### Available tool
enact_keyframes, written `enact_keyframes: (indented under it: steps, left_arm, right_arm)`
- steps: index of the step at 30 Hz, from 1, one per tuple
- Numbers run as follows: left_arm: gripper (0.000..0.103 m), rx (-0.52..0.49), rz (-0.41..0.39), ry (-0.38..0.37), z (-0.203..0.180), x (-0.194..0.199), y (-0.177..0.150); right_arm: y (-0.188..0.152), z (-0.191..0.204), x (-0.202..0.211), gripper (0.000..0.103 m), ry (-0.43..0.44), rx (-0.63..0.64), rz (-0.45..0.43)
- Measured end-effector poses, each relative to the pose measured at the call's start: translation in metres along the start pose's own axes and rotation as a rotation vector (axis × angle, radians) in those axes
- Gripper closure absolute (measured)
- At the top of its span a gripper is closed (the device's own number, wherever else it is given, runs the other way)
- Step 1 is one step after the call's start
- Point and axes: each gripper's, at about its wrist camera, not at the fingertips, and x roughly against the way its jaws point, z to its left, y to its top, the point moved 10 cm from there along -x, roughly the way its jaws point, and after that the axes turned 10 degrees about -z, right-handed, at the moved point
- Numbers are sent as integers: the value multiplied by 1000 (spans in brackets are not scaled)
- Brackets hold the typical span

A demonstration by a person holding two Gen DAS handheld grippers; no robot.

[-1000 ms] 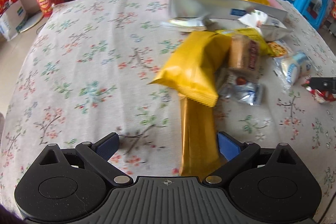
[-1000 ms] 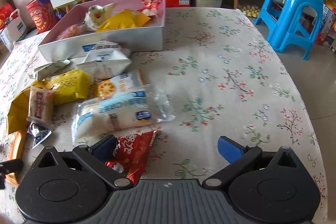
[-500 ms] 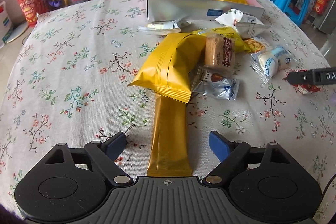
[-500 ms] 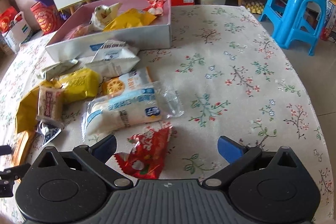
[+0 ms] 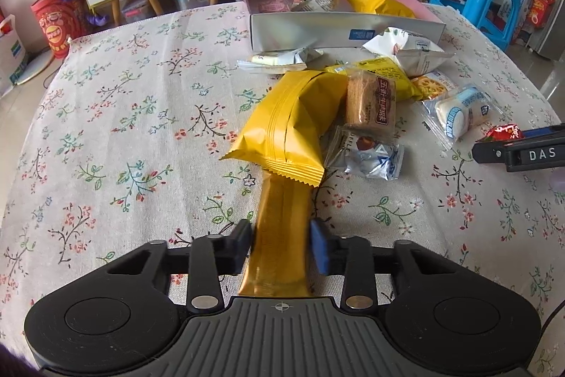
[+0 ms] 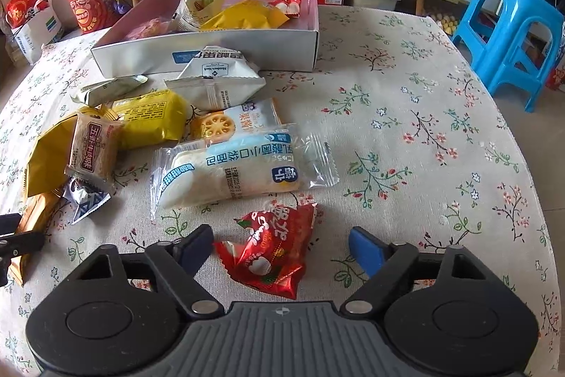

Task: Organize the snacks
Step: 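Grasp the long gold bar packet with the left tool while the right tool grasps the red wrapper, then carry the gold bar packet and red wrapper into the pink box and open both tools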

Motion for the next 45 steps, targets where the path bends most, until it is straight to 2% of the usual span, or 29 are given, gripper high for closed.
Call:
enact_keyframes:
  steps: [2, 4, 8, 21, 31, 37, 45]
  left_arm:
    - [74, -1, 1, -2, 0, 0, 0]
    - [76, -1, 1, -5, -1, 0, 0]
    - [77, 5, 5, -18, -2, 1, 0]
    - [77, 37, 16, -97, -13, 12, 4]
    - [77, 69, 8, -174, -29, 24, 12]
    - [77, 63, -27, -200, -42, 34, 24]
    - [77, 79, -98, -207, -49, 42, 55]
  right_arm:
    - [1, 2, 1, 45, 4, 9, -5]
    - [2, 5, 3, 57, 12, 20, -9]
    - [3, 12, 5, 73, 20, 39, -10]
    - [9, 12, 13, 74, 28, 12, -4]
    - [32, 14, 34, 74, 72, -48, -66]
    - [41, 18, 37, 74, 77, -66, -72]
    - [74, 26, 50, 73, 122, -139, -138]
